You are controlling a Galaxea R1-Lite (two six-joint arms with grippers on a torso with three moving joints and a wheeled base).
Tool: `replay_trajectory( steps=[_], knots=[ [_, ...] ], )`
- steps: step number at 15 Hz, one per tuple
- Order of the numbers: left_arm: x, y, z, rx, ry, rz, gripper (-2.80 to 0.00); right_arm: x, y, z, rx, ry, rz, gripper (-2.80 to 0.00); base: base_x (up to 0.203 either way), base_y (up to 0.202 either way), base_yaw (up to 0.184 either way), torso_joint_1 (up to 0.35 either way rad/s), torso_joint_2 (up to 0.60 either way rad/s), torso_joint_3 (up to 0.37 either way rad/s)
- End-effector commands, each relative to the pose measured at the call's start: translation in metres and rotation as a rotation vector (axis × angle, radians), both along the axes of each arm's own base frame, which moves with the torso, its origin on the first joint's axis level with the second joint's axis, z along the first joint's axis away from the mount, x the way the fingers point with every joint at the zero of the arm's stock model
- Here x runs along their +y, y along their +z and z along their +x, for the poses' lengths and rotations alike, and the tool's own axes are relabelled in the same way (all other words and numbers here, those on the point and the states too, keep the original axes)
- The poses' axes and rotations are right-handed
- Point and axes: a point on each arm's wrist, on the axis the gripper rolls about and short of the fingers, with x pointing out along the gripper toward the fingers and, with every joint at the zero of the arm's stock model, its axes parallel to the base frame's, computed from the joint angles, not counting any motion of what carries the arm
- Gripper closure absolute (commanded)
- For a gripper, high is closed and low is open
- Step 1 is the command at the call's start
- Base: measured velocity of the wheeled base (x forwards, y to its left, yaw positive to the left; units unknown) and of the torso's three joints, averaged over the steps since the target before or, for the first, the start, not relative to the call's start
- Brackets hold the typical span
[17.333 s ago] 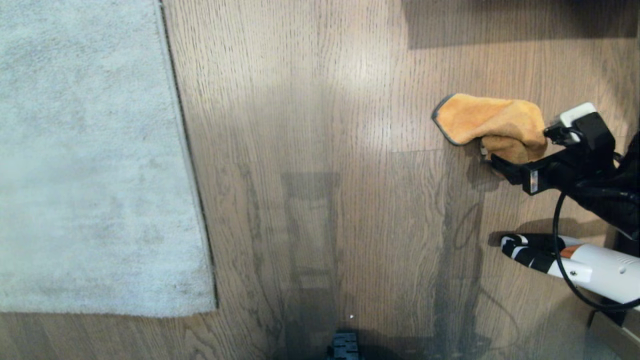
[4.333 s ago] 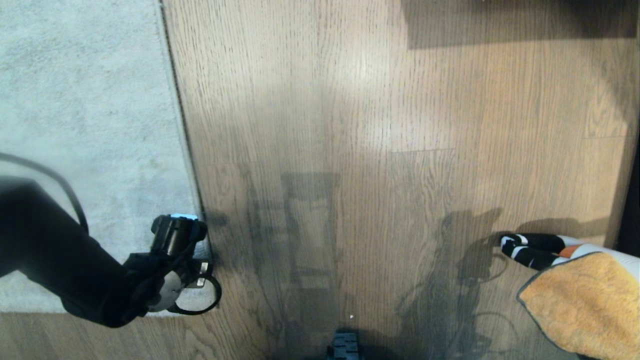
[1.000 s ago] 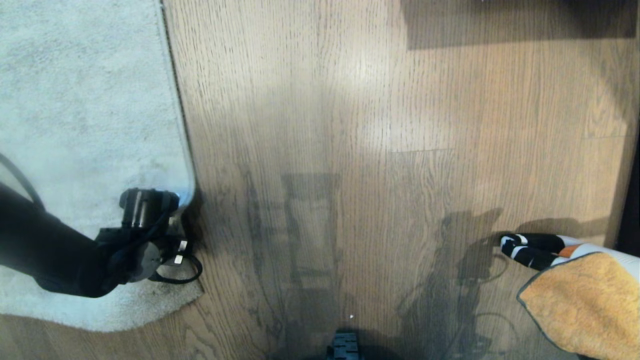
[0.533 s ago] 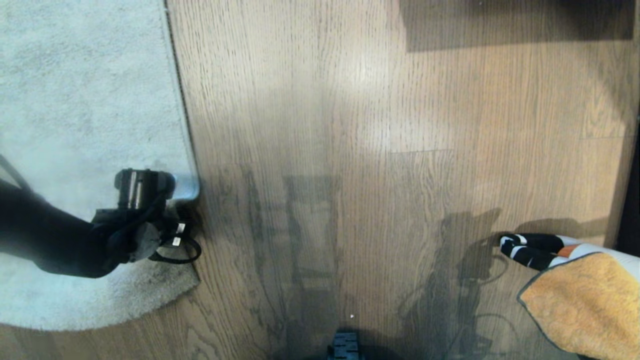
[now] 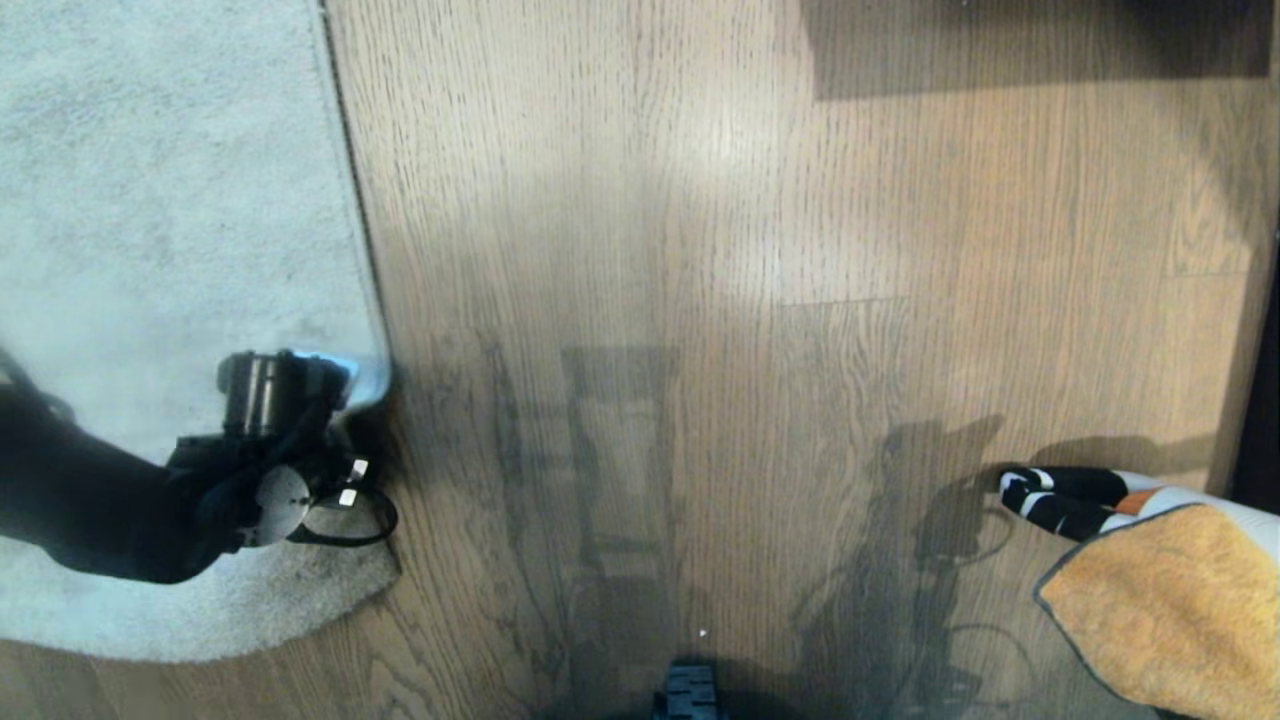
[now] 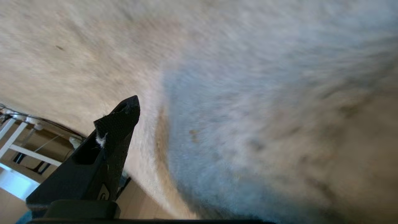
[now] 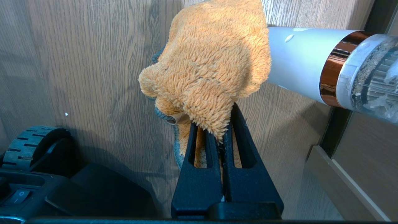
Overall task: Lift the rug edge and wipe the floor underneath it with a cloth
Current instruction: Lift up the carpet
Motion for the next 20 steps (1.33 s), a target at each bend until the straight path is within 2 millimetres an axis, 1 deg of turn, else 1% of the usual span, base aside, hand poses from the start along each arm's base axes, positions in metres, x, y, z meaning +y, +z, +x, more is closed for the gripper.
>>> replay_trajectory(
  steps=[1, 3, 9, 16, 20],
  knots=[
    [-0.003, -0.008, -0.016, 0.063, -0.011, 0.018, -2.8, 0.0, 0.0, 0.0, 0.001, 0.001, -0.001, 0.0, 0.0, 0.0, 0.0, 0.0, 0.0, 0.0],
    [-0.008, -0.014, -0.026, 0.093, -0.03, 0.022, -2.8, 0.0, 0.0, 0.0, 0.001, 0.001, -0.001, 0.0, 0.0, 0.0, 0.0, 0.0, 0.0, 0.0],
    [-0.018, -0.02, -0.04, 0.124, -0.073, 0.029, -2.8, 0.0, 0.0, 0.0, 0.001, 0.001, -0.001, 0.0, 0.0, 0.0, 0.0, 0.0, 0.0, 0.0],
    [-0.03, -0.025, -0.05, 0.145, -0.097, 0.066, -2.8, 0.0, 0.0, 0.0, 0.001, 0.001, -0.001, 0.0, 0.0, 0.0, 0.0, 0.0, 0.0, 0.0],
    [-0.037, -0.033, -0.063, 0.184, -0.124, 0.086, -2.8, 0.0, 0.0, 0.0, 0.001, 0.001, -0.001, 0.0, 0.0, 0.0, 0.0, 0.0, 0.0, 0.0]
  ],
)
